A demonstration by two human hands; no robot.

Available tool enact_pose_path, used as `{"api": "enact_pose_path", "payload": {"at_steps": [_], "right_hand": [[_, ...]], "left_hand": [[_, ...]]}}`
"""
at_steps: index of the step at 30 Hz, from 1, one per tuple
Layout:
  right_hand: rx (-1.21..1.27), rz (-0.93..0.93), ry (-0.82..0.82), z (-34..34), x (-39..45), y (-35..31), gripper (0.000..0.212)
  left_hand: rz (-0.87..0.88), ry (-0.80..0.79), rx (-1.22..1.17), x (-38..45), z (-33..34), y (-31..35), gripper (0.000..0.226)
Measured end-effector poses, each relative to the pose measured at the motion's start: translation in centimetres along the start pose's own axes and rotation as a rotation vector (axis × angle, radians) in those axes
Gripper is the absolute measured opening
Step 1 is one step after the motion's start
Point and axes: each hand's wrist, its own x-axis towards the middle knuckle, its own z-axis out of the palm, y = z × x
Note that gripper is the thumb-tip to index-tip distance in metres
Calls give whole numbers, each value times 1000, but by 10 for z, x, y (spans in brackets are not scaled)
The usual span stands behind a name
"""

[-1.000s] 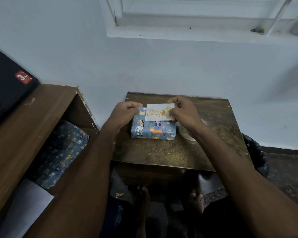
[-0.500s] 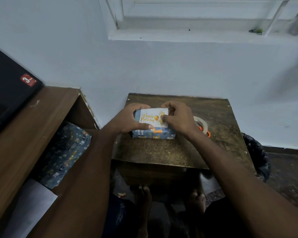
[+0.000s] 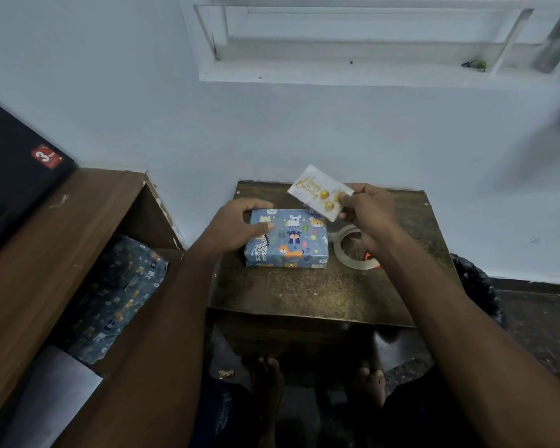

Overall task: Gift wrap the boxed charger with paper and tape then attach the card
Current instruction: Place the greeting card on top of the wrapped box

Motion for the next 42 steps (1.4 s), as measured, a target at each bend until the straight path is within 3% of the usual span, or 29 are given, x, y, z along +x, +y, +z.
{"api": "enact_pose_path", "payload": {"at_steps": [2, 8, 9, 12, 14, 20, 25, 30, 32, 35, 37, 39, 42], "right_hand": [[-68, -6, -79, 2, -3, 3, 11], [-419, -249, -165, 20, -12, 18, 20], [-499, -301, -160, 23, -13, 20, 20], [-649, -397, -147, 29, -14, 23, 19], [-683, -409, -156, 30, -16, 23, 19], [-770, -453, -138, 32, -20, 23, 21], [-777, -473, -141, 31, -24, 18, 25], [-714, -414, -93, -1, -19, 1, 7], [-899, -351, -197, -28, -14, -10, 9], [-1257, -274, -409, -59, -15, -15, 19], [-1479, -265, -473, -68, -17, -9, 39], [-1568, -246, -483, -70, -20, -2, 46], [-1585, -345, -451, -69, -23, 3, 29]], "left_hand": [[10, 97, 42, 3, 3, 1, 26], [-8, 23, 43, -1, 0, 3, 30], [-5, -16, 15, -3, -1, 2, 33], [24, -147, -7, -8, -3, 6, 82], [57, -171, 57, -8, -1, 9, 100], [100, -102, 96, -7, 2, 7, 79], [84, -125, 142, -6, 2, 10, 81], [7, -79, 388, -5, 5, 34, 115], [40, 44, 363, -3, 14, 52, 98], [231, 171, 194, 3, 36, 76, 45], [317, 103, 120, 8, 55, 86, 22], [347, 6, 107, 12, 74, 90, 16], [318, -75, 125, 16, 90, 93, 14]]}}
